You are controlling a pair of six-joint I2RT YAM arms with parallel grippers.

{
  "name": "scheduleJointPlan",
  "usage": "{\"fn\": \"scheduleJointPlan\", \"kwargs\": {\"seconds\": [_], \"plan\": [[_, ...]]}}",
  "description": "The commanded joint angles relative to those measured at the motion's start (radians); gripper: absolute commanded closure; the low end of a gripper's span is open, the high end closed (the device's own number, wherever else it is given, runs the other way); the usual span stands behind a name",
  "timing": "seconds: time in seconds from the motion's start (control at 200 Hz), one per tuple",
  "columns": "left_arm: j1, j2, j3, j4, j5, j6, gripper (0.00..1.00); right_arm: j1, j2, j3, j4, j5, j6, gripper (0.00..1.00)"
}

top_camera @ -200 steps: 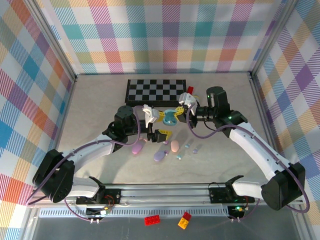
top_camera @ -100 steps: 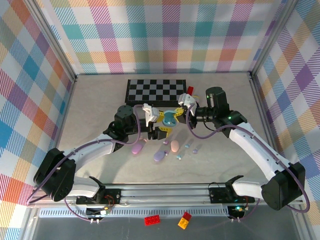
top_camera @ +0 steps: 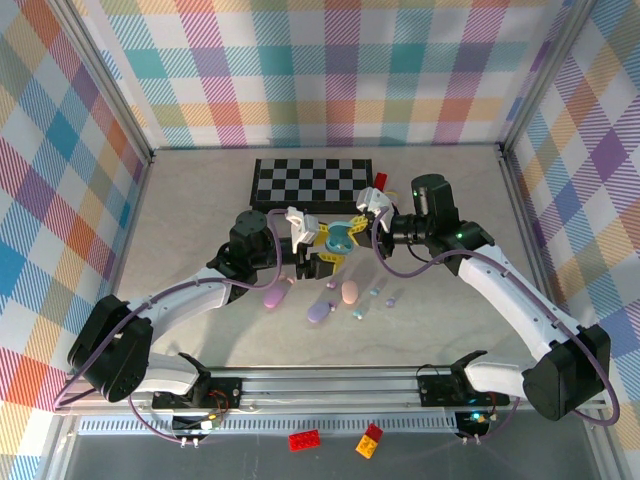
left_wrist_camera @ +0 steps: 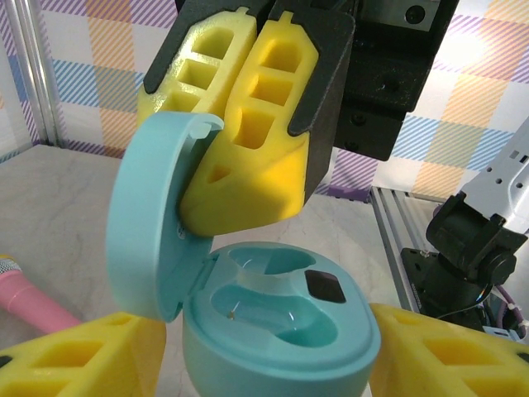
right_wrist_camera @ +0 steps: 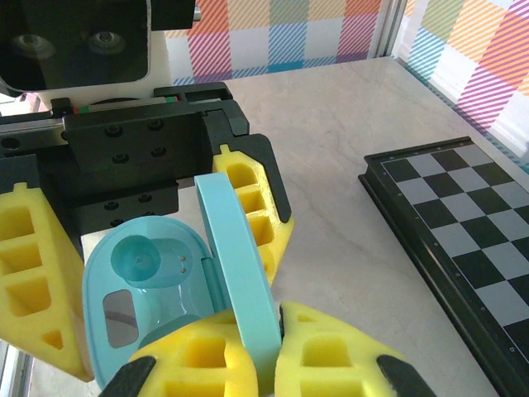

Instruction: Insert the wireless bluetooth earbuds into the charging case

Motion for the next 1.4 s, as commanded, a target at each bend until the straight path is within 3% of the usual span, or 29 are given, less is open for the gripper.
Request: {"fn": "scheduleJointPlan", "kwargs": {"seconds": [0.0,0.415,0.51,0.735,0.91,0.96,1.035,1.155,1.395], "plan": [[-0.009,-0.001,0.030,0.051,0.014,-0.005,0.38,0.005,0.006,0.007,0.001,-0.017,-0.017,1.00],[-0.009,0.004,0.032,0.052,0.026,-0.010,0.45,0.005,0.015,0.015,-0.024,-0.017,-0.021,1.00],[-0.009,0.005,0.031,0.051,0.027,-0.010,0.53,0.005,0.013,0.015,-0.020,-0.017,-0.018,1.00],[-0.009,0.004,0.023,0.052,0.019,-0.008,0.61,0.005,0.000,0.008,0.004,-0.013,-0.005,1.00],[-0.009,0.001,0.011,0.070,0.014,-0.011,0.63,0.005,-0.028,-0.016,0.049,-0.003,0.021,0.77],[-0.009,0.001,0.007,0.074,0.010,-0.014,0.63,0.005,-0.038,-0.021,0.055,-0.002,0.028,0.64],[-0.009,-0.001,0.004,0.076,0.008,-0.016,0.63,0.003,-0.059,-0.028,0.060,0.001,0.036,0.53],[-0.006,-0.001,-0.012,0.101,-0.003,-0.026,0.63,-0.007,-0.108,-0.050,0.079,0.002,0.061,0.42],[0.024,0.025,-0.054,0.259,-0.036,-0.118,0.64,-0.070,-0.264,-0.181,0.258,-0.031,0.218,0.39]]}}
